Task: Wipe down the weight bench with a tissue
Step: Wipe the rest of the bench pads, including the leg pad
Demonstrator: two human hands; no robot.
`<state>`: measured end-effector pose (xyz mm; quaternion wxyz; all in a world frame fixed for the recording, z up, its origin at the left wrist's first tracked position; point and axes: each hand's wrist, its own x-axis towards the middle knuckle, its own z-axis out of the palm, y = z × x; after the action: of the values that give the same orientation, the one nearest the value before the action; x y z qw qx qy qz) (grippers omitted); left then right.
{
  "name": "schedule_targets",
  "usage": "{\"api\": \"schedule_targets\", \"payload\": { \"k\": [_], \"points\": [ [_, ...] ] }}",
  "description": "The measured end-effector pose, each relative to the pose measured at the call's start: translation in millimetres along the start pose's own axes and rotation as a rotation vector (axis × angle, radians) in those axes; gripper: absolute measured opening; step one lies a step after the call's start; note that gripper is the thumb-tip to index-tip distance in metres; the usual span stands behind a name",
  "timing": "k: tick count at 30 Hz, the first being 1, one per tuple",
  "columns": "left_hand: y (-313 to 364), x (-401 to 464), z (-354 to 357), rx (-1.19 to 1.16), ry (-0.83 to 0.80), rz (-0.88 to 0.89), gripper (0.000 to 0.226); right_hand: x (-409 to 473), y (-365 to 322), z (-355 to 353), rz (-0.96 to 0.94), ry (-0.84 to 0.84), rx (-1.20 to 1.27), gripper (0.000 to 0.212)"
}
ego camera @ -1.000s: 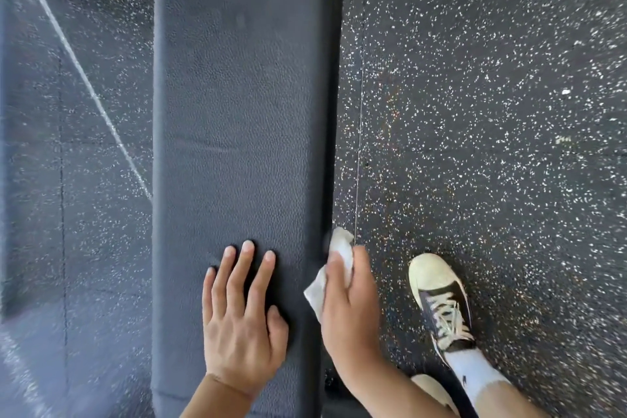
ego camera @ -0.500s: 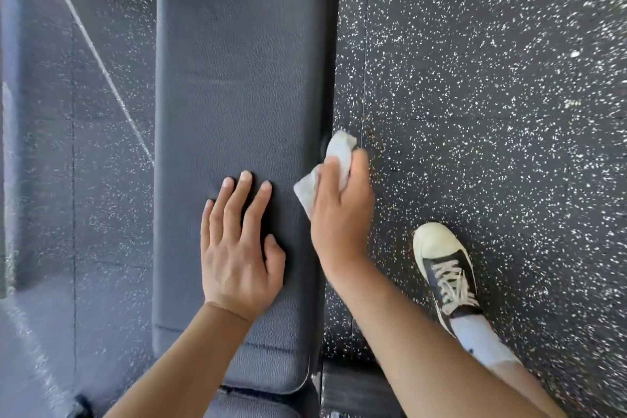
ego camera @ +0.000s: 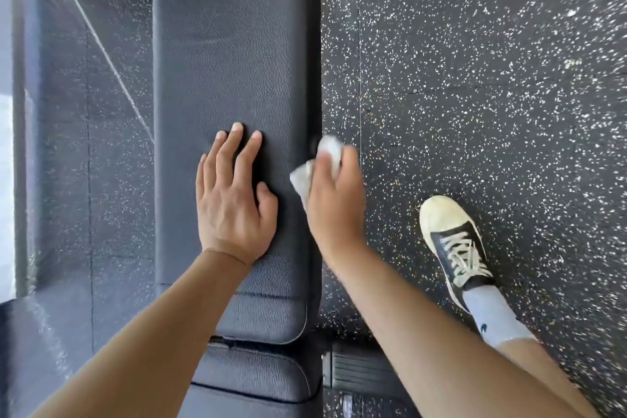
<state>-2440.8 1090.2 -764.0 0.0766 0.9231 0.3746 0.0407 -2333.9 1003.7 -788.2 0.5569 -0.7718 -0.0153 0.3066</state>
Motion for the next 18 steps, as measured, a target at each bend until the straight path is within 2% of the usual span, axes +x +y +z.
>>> {"api": "schedule_targets", "payload": {
  "k": [3, 7, 11, 14, 18],
  "points": [
    [0, 0, -1, -0.019, 0.008, 0.004, 0.068, 42, -21, 15, -0.033, 0.067, -0.022, 0.016],
    [1, -1, -2, -0.033, 0.027, -0.001, 0.068, 14, -3, 10, -0.160, 0.068, -0.042, 0.011],
    [-1, -2, 0, -0.048, 0.056, -0.028, 0.067, -37, 34, -22, -0.449, -0.094, -0.258, 0.026],
    [-2, -3, 0, -0.047, 0.105, -0.123, 0.064, -29, 38, -38, -0.709, -0.182, -0.421, 0.026],
    [-1, -5, -1, -0.070, 0.105, -0.137, 0.064, 5, 2, -28, -0.957, -0.250, -0.579, 0.018]
  ]
}}
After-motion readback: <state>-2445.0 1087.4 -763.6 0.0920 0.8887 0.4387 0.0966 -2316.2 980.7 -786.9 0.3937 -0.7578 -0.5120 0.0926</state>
